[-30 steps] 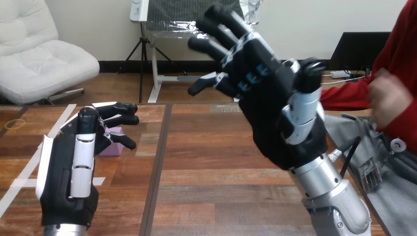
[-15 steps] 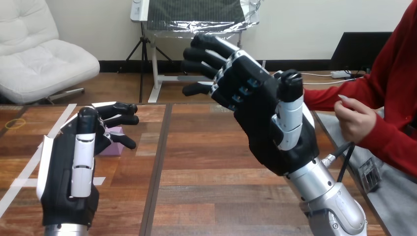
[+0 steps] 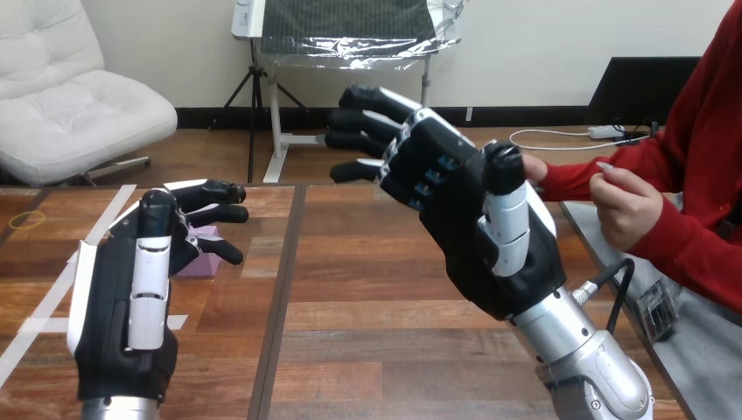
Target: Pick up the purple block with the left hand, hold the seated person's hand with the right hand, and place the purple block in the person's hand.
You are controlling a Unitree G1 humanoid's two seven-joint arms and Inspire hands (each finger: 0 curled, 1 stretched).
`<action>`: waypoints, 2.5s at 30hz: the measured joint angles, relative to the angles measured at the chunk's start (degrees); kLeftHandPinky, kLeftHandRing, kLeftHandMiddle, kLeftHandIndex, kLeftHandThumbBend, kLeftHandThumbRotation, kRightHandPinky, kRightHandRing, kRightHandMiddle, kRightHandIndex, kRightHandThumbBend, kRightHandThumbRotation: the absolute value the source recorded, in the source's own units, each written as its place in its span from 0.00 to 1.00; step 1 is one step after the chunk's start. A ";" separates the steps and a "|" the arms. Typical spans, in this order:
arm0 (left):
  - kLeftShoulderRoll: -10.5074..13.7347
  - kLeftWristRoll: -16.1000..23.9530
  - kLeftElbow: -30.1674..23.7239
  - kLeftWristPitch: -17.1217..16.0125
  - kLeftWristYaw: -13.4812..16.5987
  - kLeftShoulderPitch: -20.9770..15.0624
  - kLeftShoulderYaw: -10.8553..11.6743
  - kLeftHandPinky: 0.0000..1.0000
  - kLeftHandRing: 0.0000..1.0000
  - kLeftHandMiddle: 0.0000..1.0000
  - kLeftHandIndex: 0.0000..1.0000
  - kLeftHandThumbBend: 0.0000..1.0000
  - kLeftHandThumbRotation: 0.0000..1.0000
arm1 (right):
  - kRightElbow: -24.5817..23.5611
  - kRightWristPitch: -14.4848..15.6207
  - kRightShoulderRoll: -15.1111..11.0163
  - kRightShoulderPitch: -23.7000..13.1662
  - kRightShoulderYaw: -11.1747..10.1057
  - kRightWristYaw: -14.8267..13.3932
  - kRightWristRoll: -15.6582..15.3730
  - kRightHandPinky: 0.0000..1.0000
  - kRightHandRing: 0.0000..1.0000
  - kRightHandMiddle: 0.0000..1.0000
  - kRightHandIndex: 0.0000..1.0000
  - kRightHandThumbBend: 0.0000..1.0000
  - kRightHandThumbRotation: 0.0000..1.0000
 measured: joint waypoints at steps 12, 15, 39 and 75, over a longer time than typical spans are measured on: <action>-0.30 1.10 1.09 -1.66 0.23 -0.35 0.00 0.52 0.63 0.66 0.60 0.49 0.97 | 4.36 -2.49 -0.11 0.00 -1.28 1.32 -1.31 0.75 0.83 0.83 0.82 0.81 1.00; -0.38 1.56 1.89 -2.56 0.24 -0.59 0.00 0.56 0.64 0.66 0.61 0.49 0.97 | 5.61 -3.16 -0.20 0.00 -1.55 1.65 -1.60 0.76 0.83 0.84 0.82 0.82 1.00; -0.27 2.74 5.83 -5.29 -0.08 -2.69 0.15 0.61 0.66 0.69 0.66 0.57 0.89 | 9.28 -4.56 -0.53 0.50 -3.09 1.82 -3.14 0.84 0.86 0.85 0.83 0.83 1.00; 6.15 7.40 11.05 -4.00 -0.20 -9.75 2.93 0.64 0.70 0.73 0.69 0.55 0.87 | 11.89 -5.30 -0.84 0.90 -4.19 2.80 -3.60 0.80 0.85 0.84 0.82 0.79 1.00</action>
